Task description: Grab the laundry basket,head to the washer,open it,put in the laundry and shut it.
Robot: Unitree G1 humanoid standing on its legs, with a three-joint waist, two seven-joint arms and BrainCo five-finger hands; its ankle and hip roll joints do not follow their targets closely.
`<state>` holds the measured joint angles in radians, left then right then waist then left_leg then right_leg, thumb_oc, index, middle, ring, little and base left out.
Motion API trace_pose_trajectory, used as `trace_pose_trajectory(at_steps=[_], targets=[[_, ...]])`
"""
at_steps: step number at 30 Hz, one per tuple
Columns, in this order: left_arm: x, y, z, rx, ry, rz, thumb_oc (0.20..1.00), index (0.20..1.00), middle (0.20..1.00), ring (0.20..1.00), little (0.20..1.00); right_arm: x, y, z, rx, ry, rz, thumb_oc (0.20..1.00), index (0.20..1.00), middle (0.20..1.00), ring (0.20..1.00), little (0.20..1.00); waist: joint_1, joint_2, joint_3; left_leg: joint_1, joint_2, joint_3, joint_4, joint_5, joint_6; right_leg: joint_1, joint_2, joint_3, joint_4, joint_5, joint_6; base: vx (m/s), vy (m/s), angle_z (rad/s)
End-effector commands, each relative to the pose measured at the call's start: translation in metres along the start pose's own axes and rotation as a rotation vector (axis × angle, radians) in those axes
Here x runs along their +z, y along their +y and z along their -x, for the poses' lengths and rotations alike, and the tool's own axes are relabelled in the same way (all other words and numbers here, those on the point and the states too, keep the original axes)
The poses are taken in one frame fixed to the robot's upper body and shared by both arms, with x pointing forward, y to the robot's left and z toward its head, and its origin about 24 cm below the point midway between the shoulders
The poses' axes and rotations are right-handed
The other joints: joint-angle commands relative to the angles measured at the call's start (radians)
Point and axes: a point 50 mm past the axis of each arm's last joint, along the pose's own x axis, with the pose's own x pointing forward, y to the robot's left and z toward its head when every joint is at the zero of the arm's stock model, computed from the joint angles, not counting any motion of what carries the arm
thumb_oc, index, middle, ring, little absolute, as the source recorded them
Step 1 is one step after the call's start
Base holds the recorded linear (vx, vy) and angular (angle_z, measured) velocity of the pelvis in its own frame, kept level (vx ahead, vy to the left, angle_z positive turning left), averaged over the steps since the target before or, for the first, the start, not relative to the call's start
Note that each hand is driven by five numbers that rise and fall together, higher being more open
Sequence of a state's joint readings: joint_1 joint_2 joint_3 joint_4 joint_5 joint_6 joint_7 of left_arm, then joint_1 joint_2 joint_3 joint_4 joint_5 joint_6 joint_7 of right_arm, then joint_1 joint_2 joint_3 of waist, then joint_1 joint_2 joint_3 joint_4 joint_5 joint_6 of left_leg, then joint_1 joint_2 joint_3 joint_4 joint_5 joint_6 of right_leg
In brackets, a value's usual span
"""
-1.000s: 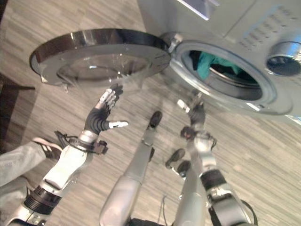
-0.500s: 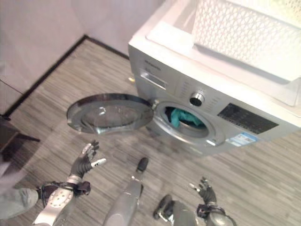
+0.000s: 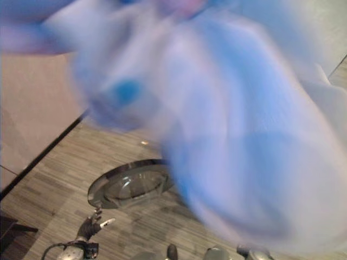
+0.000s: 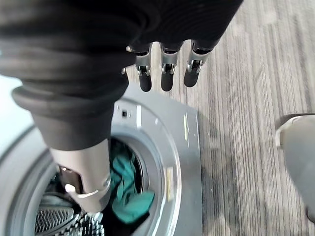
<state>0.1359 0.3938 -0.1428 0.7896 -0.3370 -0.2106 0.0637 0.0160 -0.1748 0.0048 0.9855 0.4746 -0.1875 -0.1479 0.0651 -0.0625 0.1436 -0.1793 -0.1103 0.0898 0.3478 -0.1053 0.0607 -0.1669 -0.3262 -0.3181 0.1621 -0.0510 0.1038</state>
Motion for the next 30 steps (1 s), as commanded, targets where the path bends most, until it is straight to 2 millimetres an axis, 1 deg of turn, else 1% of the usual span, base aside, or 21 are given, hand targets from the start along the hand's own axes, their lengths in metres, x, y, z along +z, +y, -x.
trace_pose_trajectory(at_steps=[1, 2, 3, 4, 5, 8, 10, 11, 14, 16, 17, 23, 27, 29, 30], targets=[[0.014, -0.026, -0.003, -0.075, -0.074, -0.017, 1.000, 1.000, 1.000, 1.000, 1.000, 0.025, -0.005, -0.005, 0.018, -0.081, 0.010, 1.000, 1.000, 1.000, 1.000, 1.000, -0.016, 0.096, -0.004, 0.163, 0.115, -0.072, -0.356, 0.094, -0.020, 0.054, 0.043, -0.004, -0.050, 0.141, 0.069, 0.11, -0.064, -0.51], [0.016, -0.031, -0.005, -0.085, -0.073, -0.019, 1.000, 1.000, 1.000, 1.000, 1.000, 0.024, -0.002, -0.005, 0.027, -0.074, 0.012, 1.000, 1.000, 1.000, 1.000, 1.000, -0.022, 0.089, -0.007, 0.169, 0.113, -0.067, -0.351, 0.086, -0.024, 0.068, 0.038, -0.001, -0.070, 0.154, 0.080, 0.10, -0.056, -0.39], [0.011, -0.036, -0.006, -0.088, -0.051, -0.022, 1.000, 1.000, 1.000, 1.000, 1.000, 0.020, 0.002, -0.004, 0.039, -0.063, 0.019, 1.000, 1.000, 1.000, 1.000, 1.000, -0.023, 0.082, -0.010, 0.188, 0.108, -0.065, -0.352, 0.074, -0.025, 0.105, 0.036, -0.006, -0.093, 0.155, 0.079, 0.12, -0.068, -0.07], [0.006, -0.039, -0.006, -0.089, -0.026, -0.021, 1.000, 1.000, 1.000, 1.000, 1.000, 0.015, 0.003, -0.003, 0.044, -0.049, 0.018, 1.000, 1.000, 1.000, 1.000, 1.000, -0.026, 0.070, -0.024, 0.198, 0.098, -0.069, -0.359, 0.072, -0.025, 0.119, 0.033, -0.007, -0.096, 0.180, 0.089, 0.14, -0.050, 0.16], [0.004, -0.042, -0.007, -0.088, -0.011, -0.021, 1.000, 1.000, 1.000, 1.000, 1.000, 0.011, 0.003, -0.002, 0.047, -0.037, 0.016, 1.000, 1.000, 1.000, 1.000, 1.000, -0.031, 0.064, -0.041, 0.205, 0.096, -0.068, -0.367, 0.074, -0.026, 0.125, 0.034, -0.011, -0.098, 0.184, 0.093, 0.15, -0.057, 0.29], [-0.005, -0.053, -0.006, -0.093, 0.036, 0.000, 1.000, 1.000, 1.000, 1.000, 1.000, -0.006, 0.001, 0.003, 0.041, 0.023, 0.009, 1.000, 1.000, 1.000, 1.000, 1.000, -0.038, 0.051, -0.074, 0.241, 0.101, -0.081, -0.394, 0.066, -0.037, 0.170, 0.049, -0.024, -0.123, 0.163, 0.093, 0.14, -0.075, 0.12], [-0.007, -0.055, -0.005, -0.097, 0.042, 0.003, 1.000, 1.000, 1.000, 1.000, 1.000, -0.010, -0.001, 0.004, 0.035, 0.035, 0.011, 1.000, 1.000, 1.000, 1.000, 1.000, -0.040, 0.051, -0.078, 0.248, 0.105, -0.083, -0.400, 0.066, -0.040, 0.178, 0.051, -0.030, -0.126, 0.156, 0.092, 0.05, -0.038, 0.02], [-0.010, -0.057, -0.003, -0.105, 0.052, 0.008, 1.000, 1.000, 1.000, 1.000, 1.000, -0.015, -0.004, 0.005, 0.027, 0.055, 0.018, 1.000, 1.000, 1.000, 1.000, 1.000, -0.040, 0.050, -0.089, 0.253, 0.108, -0.087, -0.405, 0.065, -0.042, 0.187, 0.055, -0.036, -0.137, 0.147, 0.090, 0.03, -0.036, 0.06], [-0.014, -0.057, -0.001, -0.107, 0.067, 0.025, 1.000, 1.000, 1.000, 1.000, 1.000, -0.019, -0.008, 0.006, 0.013, 0.072, 0.007, 1.000, 1.000, 1.000, 1.000, 1.000, -0.036, 0.049, -0.097, 0.260, 0.116, -0.088, -0.419, 0.069, -0.049, 0.200, 0.062, -0.048, -0.150, 0.132, 0.086, 0.03, -0.055, 0.01], [-0.015, -0.057, -0.001, -0.107, 0.068, 0.027, 1.000, 1.000, 1.000, 1.000, 1.000, -0.019, -0.010, 0.006, 0.009, 0.074, 0.003, 1.000, 1.000, 1.000, 1.000, 1.000, -0.036, 0.049, -0.099, 0.260, 0.119, -0.090, -0.422, 0.071, -0.051, 0.201, 0.064, -0.048, -0.151, 0.128, 0.084, 0.00, -0.017, -0.01], [-0.018, -0.056, 0.001, -0.107, 0.082, 0.027, 1.000, 1.000, 1.000, 1.000, 1.000, -0.018, -0.010, 0.006, 0.011, 0.070, 0.004, 1.000, 1.000, 1.000, 1.000, 1.000, -0.034, 0.050, -0.103, 0.258, 0.122, -0.090, -0.428, 0.075, -0.055, 0.205, 0.070, -0.047, -0.157, 0.120, 0.080, 0.01, -0.040, 0.00], [-0.027, -0.052, 0.004, -0.086, 0.115, 0.041, 1.000, 1.000, 1.000, 1.000, 1.000, -0.014, -0.014, 0.004, -0.009, 0.054, -0.018, 1.000, 1.000, 1.000, 1.000, 1.000, -0.028, 0.051, -0.109, 0.258, 0.129, -0.093, -0.434, 0.077, -0.061, 0.217, 0.078, -0.053, -0.173, 0.111, 0.075, 0.01, -0.020, 0.05], [-0.030, -0.049, 0.005, -0.070, 0.130, 0.049, 1.000, 1.000, 1.000, 1.000, 1.000, -0.002, -0.013, 0.003, -0.008, 0.002, -0.054, 1.000, 1.000, 1.000, 1.000, 1.000, -0.027, 0.050, -0.106, 0.261, 0.132, -0.094, -0.435, 0.076, -0.063, 0.222, 0.080, -0.049, -0.168, 0.101, 0.071, 0.00, -0.003, 0.01], [-0.029, -0.047, 0.004, -0.065, 0.124, 0.054, 1.000, 1.000, 1.000, 1.000, 1.000, 0.012, -0.013, 0.002, -0.004, -0.056, -0.066, 1.000, 1.000, 1.000, 1.000, 1.000, -0.027, 0.050, -0.106, 0.262, 0.134, -0.094, -0.435, 0.075, -0.065, 0.226, 0.080, -0.050, -0.168, 0.099, 0.071, 0.00, 0.000, 0.00], [-0.029, -0.047, 0.004, -0.065, 0.125, 0.054, 1.000, 1.000, 1.000, 1.000, 1.000, 0.011, -0.013, 0.002, -0.004, -0.056, -0.066, 1.000, 1.000, 1.000, 1.000, 1.000, -0.027, 0.050, -0.106, 0.262, 0.134, -0.094, -0.435, 0.075, -0.065, 0.226, 0.080, -0.050, -0.168, 0.099, 0.071, 0.00, 0.000, 0.00]])
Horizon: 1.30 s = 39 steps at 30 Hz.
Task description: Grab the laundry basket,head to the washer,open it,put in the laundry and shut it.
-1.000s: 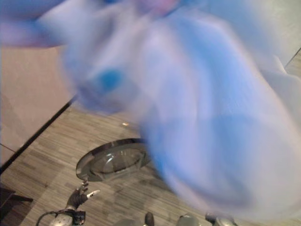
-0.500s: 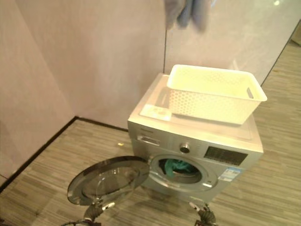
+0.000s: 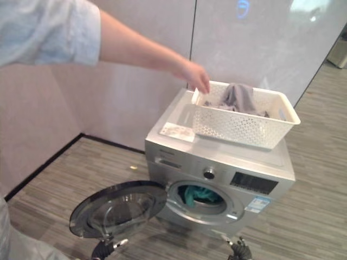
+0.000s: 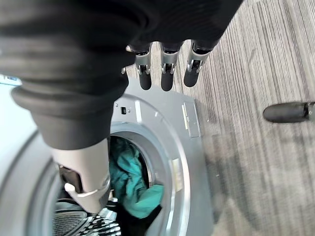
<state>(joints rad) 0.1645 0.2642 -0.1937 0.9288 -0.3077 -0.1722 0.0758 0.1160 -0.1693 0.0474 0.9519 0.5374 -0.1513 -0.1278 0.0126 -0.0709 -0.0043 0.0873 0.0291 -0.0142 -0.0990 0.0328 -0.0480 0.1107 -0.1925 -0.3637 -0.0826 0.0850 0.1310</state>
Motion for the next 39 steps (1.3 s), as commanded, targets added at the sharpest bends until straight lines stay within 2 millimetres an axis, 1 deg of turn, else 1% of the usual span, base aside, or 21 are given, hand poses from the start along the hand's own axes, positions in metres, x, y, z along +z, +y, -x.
trace_pose_trajectory(at_steps=[1, 2, 3, 4, 9, 10, 12, 13, 17, 18, 21, 22, 25, 28, 29, 31, 33, 34, 37, 38, 39], targets=[[0.027, -0.005, -0.008, -0.003, -0.099, 0.034, 1.000, 1.000, 1.000, 1.000, 1.000, 0.054, -0.002, -0.008, -0.005, -0.204, -0.060, 1.000, 1.000, 1.000, 1.000, 1.000, 0.024, 0.059, 0.041, -0.005, -0.005, 0.010, 0.012, -0.063, 0.043, -0.051, -0.052, -0.004, 0.077, -0.039, 0.043, 0.00, 0.000, 0.00], [0.027, -0.004, -0.008, -0.002, -0.102, 0.047, 1.000, 1.000, 1.000, 1.000, 1.000, 0.074, -0.007, -0.006, -0.022, -0.288, -0.111, 1.000, 1.000, 1.000, 1.000, 1.000, 0.022, 0.059, 0.040, -0.004, -0.003, 0.010, 0.012, -0.064, 0.042, -0.049, -0.051, -0.002, 0.078, -0.043, 0.042, 0.00, 0.000, 0.00], [0.027, -0.004, -0.008, -0.002, -0.102, 0.047, 1.000, 1.000, 1.000, 1.000, 1.000, 0.074, -0.007, -0.006, -0.022, -0.288, -0.111, 1.000, 1.000, 1.000, 1.000, 1.000, 0.022, 0.059, 0.040, -0.004, -0.003, 0.010, 0.012, -0.065, 0.042, -0.049, -0.051, -0.002, 0.078, -0.043, 0.042, 0.00, 0.000, 0.00], [0.027, -0.003, -0.007, 0.000, -0.102, 0.062, 1.000, 1.000, 1.000, 1.000, 1.000, 0.105, -0.017, 0.001, -0.062, -0.428, -0.198, 1.000, 1.000, 1.000, 1.000, 1.000, 0.016, 0.060, 0.040, -0.003, -0.003, 0.013, 0.012, -0.066, 0.042, -0.048, -0.050, 0.000, 0.078, -0.045, 0.042, 0.00, 0.000, 0.00], [0.022, -0.003, -0.006, 0.009, -0.085, 0.083, 1.000, 1.000, 1.000, 1.000, 1.000, 0.180, -0.058, 0.035, -0.244, -0.797, -0.260, 1.000, 1.000, 1.000, 1.000, 1.000, 0.009, 0.060, 0.040, 0.002, -0.004, 0.019, 0.012, -0.074, 0.047, -0.049, -0.052, 0.007, 0.075, -0.041, 0.047, 0.00, 0.000, 0.00], [0.022, -0.004, -0.006, 0.008, -0.085, 0.083, 1.000, 1.000, 1.000, 1.000, 1.000, 0.180, -0.058, 0.035, -0.247, -0.798, -0.258, 1.000, 1.000, 1.000, 1.000, 1.000, 0.010, 0.061, 0.041, 0.002, -0.004, 0.020, 0.012, -0.075, 0.047, -0.049, -0.052, 0.008, 0.074, -0.040, 0.047, 0.00, 0.000, 0.00], [0.022, -0.003, -0.006, 0.012, -0.085, 0.086, 1.000, 1.000, 1.000, 1.000, 1.000, 0.208, -0.073, 0.053, -0.321, -0.931, -0.252, 1.000, 1.000, 1.000, 1.000, 1.000, 0.011, 0.058, 0.039, 0.004, -0.007, 0.030, 0.012, -0.079, 0.050, -0.051, -0.055, 0.013, 0.067, -0.029, 0.053, 0.01, 0.039, -0.08], [0.022, -0.002, -0.006, 0.013, -0.085, 0.082, 1.000, 1.000, 1.000, 1.000, 1.000, 0.236, -0.089, 0.071, -0.408, -1.052, -0.242, 1.000, 1.000, 1.000, 1.000, 1.000, 0.014, 0.051, 0.038, 0.008, -0.011, 0.037, 0.012, -0.084, 0.054, -0.052, -0.059, 0.017, 0.062, -0.018, 0.059, 0.00, 0.056, -0.17], [0.027, 0.001, -0.007, -0.003, -0.101, 0.053, 1.000, 1.000, 1.000, 1.000, 1.000, 0.277, -0.112, 0.109, -0.533, -1.252, -0.212, 1.000, 1.000, 1.000, 1.000, 1.000, 0.024, 0.040, 0.039, 0.010, -0.026, 0.043, 0.012, -0.093, 0.063, -0.053, -0.071, 0.020, 0.060, -0.001, 0.072, 0.00, 0.065, -0.17], [0.027, 0.000, -0.007, -0.005, -0.102, 0.053, 1.000, 1.000, 1.000, 1.000, 1.000, 0.278, -0.112, 0.109, -0.536, -1.252, -0.211, 1.000, 1.000, 1.000, 1.000, 1.000, 0.025, 0.041, 0.040, 0.010, -0.027, 0.044, 0.012, -0.093, 0.064, -0.053, -0.072, 0.020, 0.060, -0.001, 0.073, 0.00, 0.063, -0.07], [0.031, 0.003, -0.006, -0.020, -0.114, 0.010, 1.000, 1.000, 1.000, 1.000, 1.000, 0.301, -0.118, 0.129, -0.568, -1.346, -0.190, 1.000, 1.000, 1.000, 1.000, 1.000, 0.028, 0.034, 0.042, 0.018, -0.041, 0.042, 0.013, -0.103, 0.078, -0.067, -0.085, 0.032, 0.095, -0.006, 0.079, -0.01, 0.096, -0.12], [0.034, 0.004, -0.007, -0.024, -0.122, -0.005, 1.000, 1.000, 1.000, 1.000, 1.000, 0.304, -0.119, 0.131, -0.570, -1.356, -0.187, 1.000, 1.000, 1.000, 1.000, 1.000, 0.028, 0.032, 0.047, 0.021, -0.043, 0.034, 0.014, -0.104, 0.085, -0.079, -0.088, 0.043, 0.140, -0.015, 0.075, -0.03, 0.154, -0.13], [0.046, 0.006, -0.009, -0.041, -0.154, -0.049, 1.000, 1.000, 1.000, 1.000, 1.000, 0.319, -0.112, 0.142, -0.543, -1.418, -0.192, 1.000, 1.000, 1.000, 1.000, 1.000, 0.013, 0.037, 0.101, 0.036, -0.053, -0.003, 0.030, -0.101, 0.123, -0.190, -0.092, 0.155, 0.430, 0.014, 0.062, -0.05, 0.143, 0.02], [0.045, 0.007, -0.008, -0.052, -0.151, -0.073, 1.000, 1.000, 1.000, 1.000, 1.000, 0.327, -0.106, 0.144, -0.510, -1.441, -0.194, 1.000, 1.000, 1.000, 1.000, 1.000, 0.015, 0.042, 0.107, 0.045, -0.054, -0.008, 0.030, -0.105, 0.130, -0.239, -0.076, 0.181, 0.483, 0.012, 0.056, 0.01, 0.060, 0.08], [0.048, 0.007, -0.009, -0.064, -0.160, -0.088, 1.000, 1.000, 1.000, 1.000, 1.000, 0.339, -0.101, 0.153, -0.482, -1.484, -0.148, 1.000, 1.000, 1.000, 1.000, 1.000, 0.020, 0.040, 0.111, 0.050, -0.057, -0.007, 0.027, -0.108, 0.124, -0.265, -0.069, 0.177, 0.442, -0.010, 0.047, 0.07, -0.001, -0.01], [0.056, 0.004, -0.011, -0.089, -0.184, -0.108, 1.000, 1.000, 1.000, 1.000, 1.000, 0.350, -0.107, 0.161, -0.492, -1.487, -0.058, 1.000, 1.000, 1.000, 1.000, 1.000, 0.010, 0.036, 0.118, 0.042, -0.056, -0.039, 0.052, -0.125, 0.107, -0.251, -0.053, 0.174, 0.320, -0.035, 0.044, 0.07, -0.101, 0.12], [0.065, 0.000, -0.012, -0.112, -0.211, -0.133, 1.000, 1.000, 1.000, 1.000, 1.000, 0.361, -0.114, 0.167, -0.526, -1.471, 0.057, 1.000, 1.000, 1.000, 1.000, 1.000, -0.008, 0.026, 0.121, 0.014, -0.065, -0.090, 0.092, -0.144, 0.087, -0.234, -0.042, 0.212, 0.157, -0.004, 0.056, 0.09, -0.162, 0.67], [0.069, 0.000, -0.013, -0.117, -0.218, -0.150, 1.000, 1.000, 1.000, 1.000, 1.000, 0.370, -0.118, 0.170, -0.529, -1.458, 0.091, 1.000, 1.000, 1.000, 1.000, 1.000, -0.018, 0.013, 0.116, 0.003, -0.070, -0.123, 0.110, -0.155, 0.078, -0.248, -0.050, 0.275, 0.089, 0.044, 0.073, 0.10, -0.135, 1.07], [0.070, -0.001, -0.014, -0.131, -0.219, -0.157, 1.000, 1.000, 1.000, 1.000, 1.000, 0.392, -0.111, 0.176, -0.478, -1.453, 0.152, 1.000, 1.000, 1.000, 1.000, 1.000, -0.029, -0.003, 0.112, -0.002, -0.066, -0.148, 0.144, -0.182, 0.066, -0.265, -0.073, 0.310, 0.025, 0.111, 0.086, 0.14, -0.151, 1.30], [0.070, -0.002, -0.014, -0.130, -0.219, -0.153, 1.000, 1.000, 1.000, 1.000, 1.000, 0.394, -0.110, 0.176, -0.473, -1.455, 0.154, 1.000, 1.000, 1.000, 1.000, 1.000, -0.034, -0.001, 0.112, -0.004, -0.066, -0.149, 0.148, -0.184, 0.066, -0.263, -0.073, 0.309, 0.021, 0.113, 0.086, 0.19, -0.229, 1.09], [0.070, -0.002, -0.013, -0.144, -0.218, -0.175, 1.000, 1.000, 1.000, 1.000, 1.000, 0.408, -0.109, 0.181, -0.449, -1.446, 0.182, 1.000, 1.000, 1.000, 1.000, 1.000, -0.032, -0.019, 0.115, 0.008, -0.061, -0.166, 0.160, -0.201, 0.059, -0.269, -0.087, 0.320, 0.008, 0.136, 0.093, 0.11, -0.127, 0.62]])
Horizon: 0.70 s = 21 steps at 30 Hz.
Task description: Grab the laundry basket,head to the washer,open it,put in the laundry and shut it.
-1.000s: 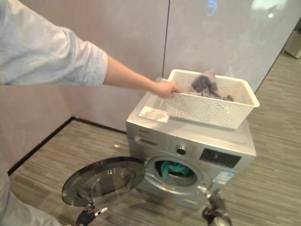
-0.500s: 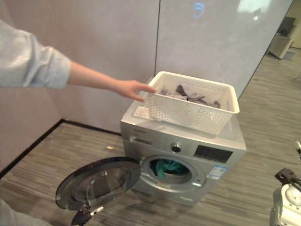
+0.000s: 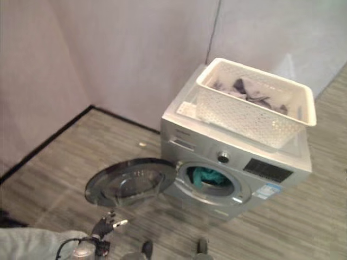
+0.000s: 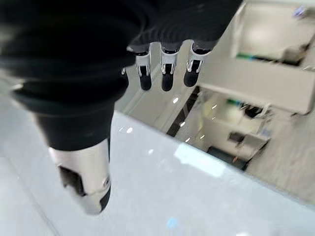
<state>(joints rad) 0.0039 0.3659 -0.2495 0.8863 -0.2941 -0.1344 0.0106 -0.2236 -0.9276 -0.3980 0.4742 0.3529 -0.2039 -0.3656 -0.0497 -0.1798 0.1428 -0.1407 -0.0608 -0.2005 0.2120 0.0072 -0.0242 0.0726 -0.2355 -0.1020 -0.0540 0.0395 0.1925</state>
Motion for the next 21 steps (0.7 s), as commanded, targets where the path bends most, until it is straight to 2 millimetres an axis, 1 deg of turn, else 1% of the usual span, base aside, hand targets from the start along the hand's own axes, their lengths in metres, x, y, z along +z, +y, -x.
trace_pose_trajectory(at_steps=[1, 2, 4, 5, 6, 7, 8, 9, 10, 11, 12, 13, 14, 15, 16, 17, 18, 19, 20, 21], targets=[[0.002, -0.013, 0.006, -0.075, -0.063, -0.036, 1.000, 1.000, 1.000, 1.000, 1.000, 0.045, 0.003, -0.025, 0.084, -0.134, -0.009, 1.000, 1.000, 1.000, 1.000, 1.000, 0.025, 0.092, -0.031, 0.237, 0.029, 0.019, -0.149, -0.177, 0.035, -0.227, -0.044, 0.057, -0.022, 0.183, 0.031, 0.18, -0.280, 0.39], [0.001, -0.013, 0.006, -0.078, -0.057, -0.041, 1.000, 1.000, 1.000, 1.000, 1.000, 0.047, 0.005, -0.032, 0.133, -0.111, -0.047, 1.000, 1.000, 1.000, 1.000, 1.000, 0.018, 0.066, -0.030, 0.248, 0.026, 0.000, -0.150, -0.178, 0.027, -0.236, -0.055, 0.092, -0.014, 0.214, 0.039, 0.08, -0.152, 0.10], [0.001, -0.014, 0.006, -0.077, -0.057, -0.038, 1.000, 1.000, 1.000, 1.000, 1.000, 0.048, 0.006, -0.033, 0.136, -0.113, -0.048, 1.000, 1.000, 1.000, 1.000, 1.000, 0.016, 0.067, -0.029, 0.249, 0.026, 0.001, -0.151, -0.177, 0.027, -0.235, -0.055, 0.092, -0.014, 0.214, 0.039, 0.11, -0.140, 0.07], [-0.003, -0.012, 0.006, -0.076, -0.039, -0.028, 1.000, 1.000, 1.000, 1.000, 1.000, 0.043, 0.004, -0.036, 0.177, -0.071, -0.030, 1.000, 1.000, 1.000, 1.000, 1.000, 0.014, 0.050, -0.040, 0.272, 0.041, -0.007, -0.164, -0.193, 0.016, -0.214, -0.044, 0.112, -0.022, 0.203, 0.044, 0.18, -0.218, 0.08], [-0.009, -0.013, 0.007, -0.069, -0.021, -0.014, 1.000, 1.000, 1.000, 1.000, 1.000, 0.042, 0.004, -0.039, 0.199, -0.055, -0.012, 1.000, 1.000, 1.000, 1.000, 1.000, 0.011, 0.030, -0.047, 0.283, 0.039, -0.008, -0.181, -0.186, 0.010, -0.207, -0.046, 0.126, -0.014, 0.221, 0.050, 0.35, -0.442, 0.10], [-0.021, -0.011, 0.010, -0.048, 0.027, 0.013, 1.000, 1.000, 1.000, 1.000, 1.000, 0.043, 0.009, -0.036, 0.302, -0.050, 0.011, 1.000, 1.000, 1.000, 1.000, 1.000, -0.001, 0.015, -0.066, 0.318, 0.081, -0.018, -0.208, -0.187, -0.010, -0.200, -0.011, 0.141, 0.000, 0.178, 0.047, 0.31, -0.415, -0.03], [-0.026, -0.011, 0.012, -0.045, 0.045, 0.022, 1.000, 1.000, 1.000, 1.000, 1.000, 0.042, 0.008, -0.035, 0.322, -0.046, 0.018, 1.000, 1.000, 1.000, 1.000, 1.000, -0.004, 0.018, -0.073, 0.334, 0.110, -0.022, -0.217, -0.187, -0.019, -0.199, 0.014, 0.140, 0.017, 0.158, 0.039, 0.27, -0.331, -0.01], [-0.026, -0.011, 0.012, -0.046, 0.045, 0.022, 1.000, 1.000, 1.000, 1.000, 1.000, 0.042, 0.008, -0.035, 0.322, -0.046, 0.018, 1.000, 1.000, 1.000, 1.000, 1.000, -0.004, 0.022, -0.072, 0.338, 0.116, -0.022, -0.221, -0.188, -0.021, -0.199, 0.019, 0.138, 0.020, 0.155, 0.037, 0.22, -0.337, 0.03], [-0.038, -0.011, 0.016, -0.037, 0.086, 0.046, 1.000, 1.000, 1.000, 1.000, 1.000, 0.048, 0.013, -0.034, 0.395, -0.061, 0.032, 1.000, 1.000, 1.000, 1.000, 1.000, -0.005, 0.018, -0.086, 0.339, 0.169, -0.022, -0.226, -0.176, -0.045, -0.203, 0.055, 0.110, 0.046, 0.104, 0.016, 0.12, -0.239, 0.12], [-0.038, -0.011, 0.016, -0.037, 0.086, 0.047, 1.000, 1.000, 1.000, 1.000, 1.000, 0.048, 0.013, -0.034, 0.396, -0.061, 0.033, 1.000, 1.000, 1.000, 1.000, 1.000, -0.007, 0.021, -0.087, 0.339, 0.172, -0.023, -0.228, -0.176, -0.046, -0.204, 0.057, 0.108, 0.047, 0.102, 0.015, 0.20, -0.478, 0.27], [-0.045, -0.013, 0.017, -0.038, 0.118, 0.052, 1.000, 1.000, 1.000, 1.000, 1.000, 0.052, 0.015, -0.040, 0.454, -0.049, 0.114, 1.000, 1.000, 1.000, 1.000, 1.000, -0.013, 0.017, -0.098, 0.318, 0.230, -0.006, -0.229, -0.151, -0.069, -0.193, 0.088, 0.071, 0.060, 0.046, -0.006, 0.11, -0.312, 0.26], [-0.042, -0.015, 0.015, -0.051, 0.112, 0.053, 1.000, 1.000, 1.000, 1.000, 1.000, 0.058, 0.012, -0.044, 0.470, -0.057, 0.183, 1.000, 1.000, 1.000, 1.000, 1.000, -0.025, 0.015, -0.100, 0.286, 0.251, 0.037, -0.208, -0.114, -0.076, -0.184, 0.087, 0.043, 0.065, 0.030, -0.010, 0.13, -0.369, 0.34], [-0.038, -0.017, 0.014, -0.067, 0.102, 0.052, 1.000, 1.000, 1.000, 1.000, 1.000, 0.062, 0.007, -0.047, 0.484, -0.055, 0.263, 1.000, 1.000, 1.000, 1.000, 1.000, -0.037, 0.008, -0.101, 0.254, 0.262, 0.123, -0.174, -0.101, -0.067, -0.173, 0.075, 0.009, 0.062, 0.022, -0.011, 0.05, -0.124, 0.35], [-0.038, -0.017, 0.014, -0.067, 0.102, 0.052, 1.000, 1.000, 1.000, 1.000, 1.000, 0.062, 0.008, -0.047, 0.484, -0.055, 0.263, 1.000, 1.000, 1.000, 1.000, 1.000, -0.038, 0.008, -0.102, 0.253, 0.262, 0.123, -0.174, -0.100, -0.066, -0.174, 0.075, 0.009, 0.063, 0.022, -0.011, 0.04, -0.130, 0.56], [-0.033, -0.020, 0.011, -0.088, 0.092, 0.040, 1.000, 1.000, 1.000, 1.000, 1.000, 0.066, 0.004, -0.051, 0.491, -0.049, 0.327, 1.000, 1.000, 1.000, 1.000, 1.000, -0.048, 0.001, -0.097, 0.233, 0.284, 0.244, -0.138, -0.092, -0.060, -0.164, 0.063, -0.023, 0.062, 0.019, -0.011, 0.01, -0.127, 0.57], [-0.028, -0.022, 0.009, -0.111, 0.075, 0.031, 1.000, 1.000, 1.000, 1.000, 1.000, 0.074, 0.000, -0.057, 0.484, -0.053, 0.373, 1.000, 1.000, 1.000, 1.000, 1.000, -0.062, 0.001, -0.094, 0.228, 0.314, 0.415, -0.115, -0.086, -0.054, -0.146, 0.060, -0.057, 0.051, 0.014, -0.015, 0.01, -0.128, 0.50], [-0.028, -0.022, 0.009, -0.111, 0.076, 0.033, 1.000, 1.000, 1.000, 1.000, 1.000, 0.075, 0.002, -0.058, 0.486, -0.055, 0.373, 1.000, 1.000, 1.000, 1.000, 1.000, -0.061, 0.003, -0.093, 0.230, 0.315, 0.418, -0.115, -0.086, -0.055, -0.146, 0.061, -0.054, 0.051, 0.015, -0.015, 0.01, -0.080, 0.73], [-0.027, -0.022, 0.009, -0.114, 0.064, 0.028, 1.000, 1.000, 1.000, 1.000, 1.000, 0.073, 0.005, -0.059, 0.495, -0.042, 0.377, 1.000, 1.000, 1.000, 1.000, 1.000, -0.058, 0.008, -0.092, 0.230, 0.330, 0.441, -0.108, -0.056, -0.068, -0.141, 0.071, -0.052, 0.042, 0.017, -0.018, 0.07, -0.096, 0.86], [-0.022, -0.024, 0.009, -0.132, 0.036, 0.016, 1.000, 1.000, 1.000, 1.000, 1.000, 0.072, 0.015, -0.062, 0.524, -0.024, 0.375, 1.000, 1.000, 1.000, 1.000, 1.000, -0.033, 0.021, -0.083, 0.229, 0.308, 0.373, -0.126, -0.089, -0.064, -0.128, 0.088, -0.031, 0.028, 0.010, -0.025, 0.12, -0.136, 0.74], [-0.019, -0.027, 0.009, -0.153, 0.024, 0.001, 1.000, 1.000, 1.000, 1.000, 1.000, 0.075, 0.017, -0.065, 0.537, -0.009, 0.367, 1.000, 1.000, 1.000, 1.000, 1.000, -0.043, 0.021, -0.093, 0.218, 0.308, 0.369, -0.154, -0.078, -0.071, -0.124, 0.082, -0.044, 0.019, 0.012, -0.030, 0.11, -0.114, 0.39]])
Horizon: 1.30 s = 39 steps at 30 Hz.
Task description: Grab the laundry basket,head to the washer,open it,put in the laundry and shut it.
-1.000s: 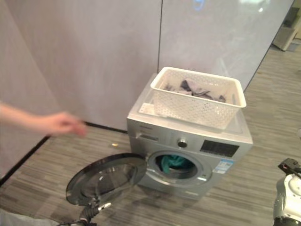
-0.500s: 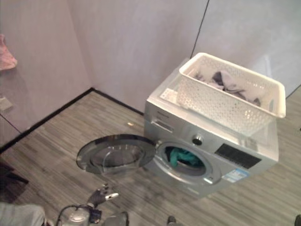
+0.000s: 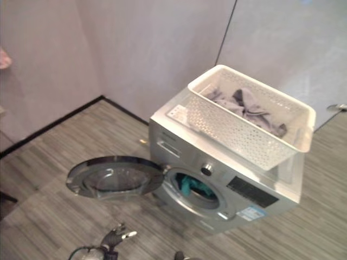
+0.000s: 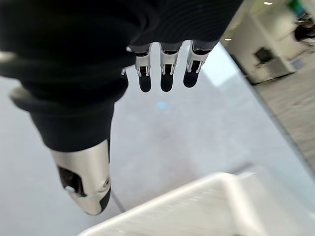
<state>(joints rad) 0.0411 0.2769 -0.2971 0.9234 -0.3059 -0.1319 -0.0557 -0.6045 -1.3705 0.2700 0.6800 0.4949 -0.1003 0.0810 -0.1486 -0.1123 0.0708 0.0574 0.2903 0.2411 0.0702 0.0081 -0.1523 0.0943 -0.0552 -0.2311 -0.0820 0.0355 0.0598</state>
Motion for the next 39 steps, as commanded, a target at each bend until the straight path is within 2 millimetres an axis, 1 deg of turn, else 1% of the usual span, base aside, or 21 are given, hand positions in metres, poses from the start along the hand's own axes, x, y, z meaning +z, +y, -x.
trace_pose_trajectory(at_steps=[1, 2, 3, 6, 12, 15, 21, 25, 26, 27, 29, 30, 31, 32, 33, 34, 35, 36, 37, 38, 39], targets=[[0.006, 0.013, 0.004, -0.005, -0.052, -0.048, 1.000, 1.000, 1.000, 1.000, 1.000, 0.011, -0.025, -0.002, -0.062, -0.013, -0.027, 1.000, 1.000, 1.000, 1.000, 1.000, 0.055, -0.046, -0.021, 0.020, -0.043, -0.073, -0.013, -0.079, 0.057, -0.145, -0.098, 0.085, 0.047, 0.016, 0.103, 0.12, -0.061, 0.41], [0.008, 0.011, 0.005, -0.026, -0.058, -0.063, 1.000, 1.000, 1.000, 1.000, 1.000, 0.006, -0.015, -0.005, -0.021, 0.009, -0.039, 1.000, 1.000, 1.000, 1.000, 1.000, 0.065, -0.042, -0.028, 0.029, -0.041, -0.068, -0.042, -0.067, 0.050, -0.143, -0.095, 0.083, 0.039, 0.013, 0.099, 0.11, -0.012, 0.62], [0.006, 0.011, 0.005, -0.034, -0.052, -0.071, 1.000, 1.000, 1.000, 1.000, 1.000, 0.007, -0.013, -0.008, -0.007, 0.018, -0.048, 1.000, 1.000, 1.000, 1.000, 1.000, 0.067, -0.039, -0.034, 0.042, -0.038, -0.062, -0.063, -0.054, 0.043, -0.138, -0.096, 0.080, 0.035, 0.012, 0.098, 0.14, -0.018, 0.53], [0.001, 0.010, 0.007, -0.039, -0.038, -0.076, 1.000, 1.000, 1.000, 1.000, 1.000, 0.018, -0.004, -0.016, 0.024, -0.020, -0.125, 1.000, 1.000, 1.000, 1.000, 1.000, 0.073, -0.030, -0.038, 0.059, -0.030, -0.065, -0.086, -0.024, 0.029, -0.125, -0.091, 0.072, 0.025, 0.008, 0.094, 0.08, -0.012, 0.07], [-0.008, 0.014, 0.010, -0.034, -0.003, -0.079, 1.000, 1.000, 1.000, 1.000, 1.000, 0.020, 0.001, -0.022, 0.075, 0.020, -0.035, 1.000, 1.000, 1.000, 1.000, 1.000, 0.086, -0.027, -0.040, 0.071, -0.025, -0.081, -0.106, -0.012, 0.022, -0.114, -0.084, 0.069, 0.018, 0.000, 0.087, 0.05, -0.017, -0.02], [-0.012, 0.013, 0.011, -0.049, 0.014, -0.086, 1.000, 1.000, 1.000, 1.000, 1.000, 0.008, -0.005, -0.019, 0.102, 0.112, 0.102, 1.000, 1.000, 1.000, 1.000, 1.000, 0.087, -0.025, -0.041, 0.067, -0.016, -0.092, -0.116, 0.003, 0.013, -0.115, -0.076, 0.064, 0.016, -0.007, 0.084, 0.04, -0.033, -0.02], [-0.012, 0.014, 0.013, -0.056, 0.015, -0.092, 1.000, 1.000, 1.000, 1.000, 1.000, -0.011, -0.009, -0.014, 0.103, 0.211, 0.199, 1.000, 1.000, 1.000, 1.000, 1.000, 0.088, -0.014, -0.031, 0.060, -0.001, -0.101, -0.116, 0.025, 0.006, -0.130, -0.064, 0.059, 0.044, -0.029, 0.074, 0.03, -0.055, -0.01], [-0.010, 0.019, 0.012, -0.037, 0.012, -0.090, 1.000, 1.000, 1.000, 1.000, 1.000, -0.020, -0.006, -0.014, 0.100, 0.252, 0.197, 1.000, 1.000, 1.000, 1.000, 1.000, 0.089, -0.007, -0.016, 0.038, 0.021, -0.116, -0.103, 0.064, -0.002, -0.149, -0.045, 0.052, 0.076, -0.055, 0.054, 0.04, -0.146, 0.02], [-0.009, 0.021, 0.012, -0.029, 0.012, -0.085, 1.000, 1.000, 1.000, 1.000, 1.000, -0.022, -0.005, -0.014, 0.098, 0.263, 0.193, 1.000, 1.000, 1.000, 1.000, 1.000, 0.089, -0.004, -0.010, 0.030, 0.033, -0.120, -0.095, 0.082, -0.003, -0.156, -0.032, 0.050, 0.092, -0.072, 0.040, 0.08, -0.203, 0.09], [-0.009, 0.024, 0.012, -0.015, 0.013, -0.074, 1.000, 1.000, 1.000, 1.000, 1.000, -0.024, 0.001, -0.015, 0.101, 0.262, 0.180, 1.000, 1.000, 1.000, 1.000, 1.000, 0.091, -0.004, -0.007, 0.016, 0.049, -0.127, -0.065, 0.117, -0.005, -0.155, -0.011, 0.052, 0.098, -0.088, 0.021, 0.11, -0.266, 0.06], [-0.009, 0.025, 0.013, -0.014, 0.011, -0.070, 1.000, 1.000, 1.000, 1.000, 1.000, -0.023, 0.004, -0.016, 0.110, 0.257, 0.177, 1.000, 1.000, 1.000, 1.000, 1.000, 0.093, -0.007, -0.005, 0.007, 0.057, -0.131, -0.035, 0.132, -0.002, -0.147, -0.002, 0.055, 0.096, -0.093, 0.012, 0.08, -0.165, 0.12], [-0.009, 0.026, 0.013, -0.008, 0.011, -0.062, 1.000, 1.000, 1.000, 1.000, 1.000, -0.022, 0.009, -0.018, 0.120, 0.246, 0.167, 1.000, 1.000, 1.000, 1.000, 1.000, 0.102, -0.014, 0.005, -0.009, 0.066, -0.143, 0.029, 0.151, 0.009, -0.129, 0.011, 0.059, 0.092, -0.101, -0.004, 0.04, -0.286, 0.17], [-0.004, 0.030, 0.013, -0.001, -0.002, -0.054, 1.000, 1.000, 1.000, 1.000, 1.000, -0.016, 0.015, -0.021, 0.125, 0.220, 0.148, 1.000, 1.000, 1.000, 1.000, 1.000, 0.127, -0.046, 0.040, -0.113, 0.041, -0.215, 0.244, 0.180, 0.042, -0.101, 0.024, 0.068, 0.085, -0.104, -0.035, 0.05, -0.344, 0.20], [-0.002, 0.031, 0.013, 0.001, -0.010, -0.051, 1.000, 1.000, 1.000, 1.000, 1.000, -0.014, 0.017, -0.022, 0.126, 0.211, 0.144, 1.000, 1.000, 1.000, 1.000, 1.000, 0.134, -0.058, 0.054, -0.153, 0.025, -0.232, 0.324, 0.173, 0.061, -0.087, 0.027, 0.065, 0.081, -0.107, -0.043, 0.06, -0.357, 0.40], [0.004, 0.031, 0.012, 0.001, -0.033, -0.050, 1.000, 1.000, 1.000, 1.000, 1.000, -0.013, 0.023, -0.024, 0.134, 0.204, 0.124, 1.000, 1.000, 1.000, 1.000, 1.000, 0.137, -0.074, 0.075, -0.215, 0.019, -0.190, 0.398, 0.157, 0.077, -0.062, 0.029, 0.054, 0.067, -0.110, -0.050, 0.13, -0.146, 0.48], [0.009, 0.029, 0.010, -0.007, -0.051, -0.051, 1.000, 1.000, 1.000, 1.000, 1.000, -0.015, 0.023, -0.023, 0.133, 0.213, 0.126, 1.000, 1.000, 1.000, 1.000, 1.000, 0.143, -0.078, 0.080, -0.240, -0.016, -0.154, 0.361, 0.075, 0.066, -0.044, 0.021, 0.048, 0.053, -0.115, -0.035, 0.10, -0.046, 0.50], [0.011, 0.029, 0.010, -0.009, -0.057, -0.052, 1.000, 1.000, 1.000, 1.000, 1.000, -0.016, 0.024, -0.023, 0.135, 0.211, 0.124, 1.000, 1.000, 1.000, 1.000, 1.000, 0.146, -0.084, 0.078, -0.256, -0.049, -0.128, 0.327, 0.058, 0.085, -0.050, 0.007, 0.046, 0.047, -0.101, -0.033, 0.10, 0.108, 0.38], [0.014, 0.027, 0.009, -0.016, -0.073, -0.053, 1.000, 1.000, 1.000, 1.000, 1.000, -0.021, 0.028, -0.020, 0.150, 0.214, 0.127, 1.000, 1.000, 1.000, 1.000, 1.000, 0.147, -0.083, 0.070, -0.283, -0.111, -0.107, 0.256, 0.004, 0.096, -0.050, -0.002, 0.043, 0.040, -0.099, -0.021, 0.05, 0.140, 0.45], [0.017, 0.027, 0.009, -0.020, -0.085, -0.055, 1.000, 1.000, 1.000, 1.000, 1.000, -0.023, 0.030, -0.018, 0.151, 0.214, 0.121, 1.000, 1.000, 1.000, 1.000, 1.000, 0.157, -0.082, 0.065, -0.319, -0.148, -0.098, 0.225, 0.000, 0.095, -0.046, -0.003, 0.040, 0.039, -0.098, -0.015, 0.07, 0.101, 0.63], [0.017, 0.027, 0.009, -0.020, -0.084, -0.056, 1.000, 1.000, 1.000, 1.000, 1.000, -0.023, 0.030, -0.018, 0.151, 0.215, 0.121, 1.000, 1.000, 1.000, 1.000, 1.000, 0.157, -0.083, 0.064, -0.320, -0.149, -0.098, 0.225, 0.000, 0.095, -0.047, -0.004, 0.040, 0.039, -0.098, -0.015, 0.10, 0.145, 0.74], [0.018, 0.028, 0.009, -0.013, -0.087, -0.050, 1.000, 1.000, 1.000, 1.000, 1.000, -0.023, 0.035, -0.019, 0.166, 0.210, 0.097, 1.000, 1.000, 1.000, 1.000, 1.000, 0.174, -0.068, 0.056, -0.286, -0.176, -0.076, 0.111, 0.004, 0.093, -0.038, 0.006, 0.041, 0.046, -0.108, -0.001, 0.15, 0.159, 0.41]])
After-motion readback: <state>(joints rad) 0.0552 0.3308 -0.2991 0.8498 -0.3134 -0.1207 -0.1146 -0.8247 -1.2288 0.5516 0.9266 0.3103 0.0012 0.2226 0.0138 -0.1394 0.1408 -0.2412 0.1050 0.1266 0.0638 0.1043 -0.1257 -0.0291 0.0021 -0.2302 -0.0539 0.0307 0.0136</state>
